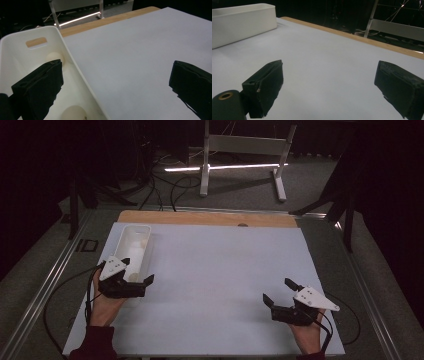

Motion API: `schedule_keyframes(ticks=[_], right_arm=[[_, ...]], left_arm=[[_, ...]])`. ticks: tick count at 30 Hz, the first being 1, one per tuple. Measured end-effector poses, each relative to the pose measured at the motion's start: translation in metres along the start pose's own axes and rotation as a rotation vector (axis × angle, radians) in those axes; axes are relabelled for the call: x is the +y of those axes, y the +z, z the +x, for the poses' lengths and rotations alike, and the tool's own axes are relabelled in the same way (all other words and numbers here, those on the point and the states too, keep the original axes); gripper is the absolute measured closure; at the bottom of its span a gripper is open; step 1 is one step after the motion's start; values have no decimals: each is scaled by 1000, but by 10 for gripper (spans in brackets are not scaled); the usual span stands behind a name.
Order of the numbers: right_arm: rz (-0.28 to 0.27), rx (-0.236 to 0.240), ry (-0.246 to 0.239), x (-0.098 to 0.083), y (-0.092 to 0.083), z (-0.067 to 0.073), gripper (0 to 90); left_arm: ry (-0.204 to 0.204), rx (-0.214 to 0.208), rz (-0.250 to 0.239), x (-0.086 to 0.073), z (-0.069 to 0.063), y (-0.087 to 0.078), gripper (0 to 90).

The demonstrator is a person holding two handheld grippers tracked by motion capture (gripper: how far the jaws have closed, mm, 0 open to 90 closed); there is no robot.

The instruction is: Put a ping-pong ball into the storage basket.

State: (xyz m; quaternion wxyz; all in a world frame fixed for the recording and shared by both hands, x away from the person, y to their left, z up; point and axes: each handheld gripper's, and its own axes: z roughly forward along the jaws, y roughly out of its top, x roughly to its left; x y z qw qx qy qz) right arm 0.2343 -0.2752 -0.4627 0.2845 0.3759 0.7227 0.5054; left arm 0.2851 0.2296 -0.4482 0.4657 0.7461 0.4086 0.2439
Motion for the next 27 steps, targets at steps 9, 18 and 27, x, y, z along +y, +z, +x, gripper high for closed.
schedule_keyframes(ticks=[9, 18, 27], right_arm=[[-23, 24, -2, 1, 3, -3, 80], [-61, 27, 12, 0, -2, -4, 80], [-42, 40, 5, -4, 2, 0, 80]], left_arm=[[13, -15, -104, -17, -9, -7, 1], [2, -12, -138, -27, -12, -12, 1], [2, -4, -150, -27, -12, -11, 1]])
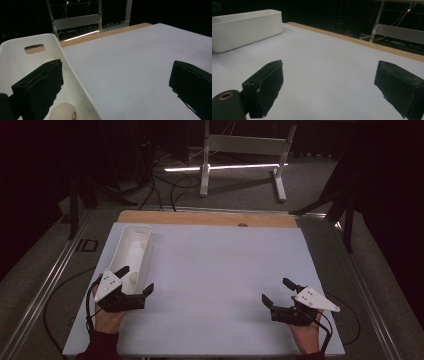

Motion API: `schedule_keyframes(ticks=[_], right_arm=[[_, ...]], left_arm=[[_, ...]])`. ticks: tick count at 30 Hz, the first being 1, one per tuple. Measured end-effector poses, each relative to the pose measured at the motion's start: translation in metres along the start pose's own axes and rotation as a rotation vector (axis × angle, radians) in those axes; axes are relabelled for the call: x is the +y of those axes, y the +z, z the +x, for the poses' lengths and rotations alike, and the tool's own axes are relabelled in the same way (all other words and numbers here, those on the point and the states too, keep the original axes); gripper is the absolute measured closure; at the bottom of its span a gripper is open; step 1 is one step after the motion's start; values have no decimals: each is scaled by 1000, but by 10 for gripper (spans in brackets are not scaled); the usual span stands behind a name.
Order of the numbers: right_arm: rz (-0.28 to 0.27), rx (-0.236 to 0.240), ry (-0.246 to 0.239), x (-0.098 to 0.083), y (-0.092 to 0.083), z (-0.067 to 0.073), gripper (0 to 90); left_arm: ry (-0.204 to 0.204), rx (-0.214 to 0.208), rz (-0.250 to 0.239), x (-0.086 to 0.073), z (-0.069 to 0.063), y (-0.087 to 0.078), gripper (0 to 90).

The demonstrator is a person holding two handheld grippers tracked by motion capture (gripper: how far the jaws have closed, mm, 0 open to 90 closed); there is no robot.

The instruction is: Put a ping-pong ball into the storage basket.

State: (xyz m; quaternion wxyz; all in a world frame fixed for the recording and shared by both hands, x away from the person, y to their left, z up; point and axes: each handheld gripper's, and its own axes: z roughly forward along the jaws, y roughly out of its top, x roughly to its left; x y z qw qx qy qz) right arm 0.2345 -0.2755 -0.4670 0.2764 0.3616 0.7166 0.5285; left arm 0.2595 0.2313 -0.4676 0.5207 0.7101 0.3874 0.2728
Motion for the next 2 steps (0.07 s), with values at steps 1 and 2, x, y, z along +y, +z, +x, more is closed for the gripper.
schedule_keyframes(ticks=[1, 2], right_arm=[[3, -3, -5, 0, 1, 1, 80], [4, -3, -5, 0, 1, 1, 80]], left_arm=[[-6, 3, -6, 0, 1, -1, 1], [-15, 2, -10, 1, 1, -1, 1]])
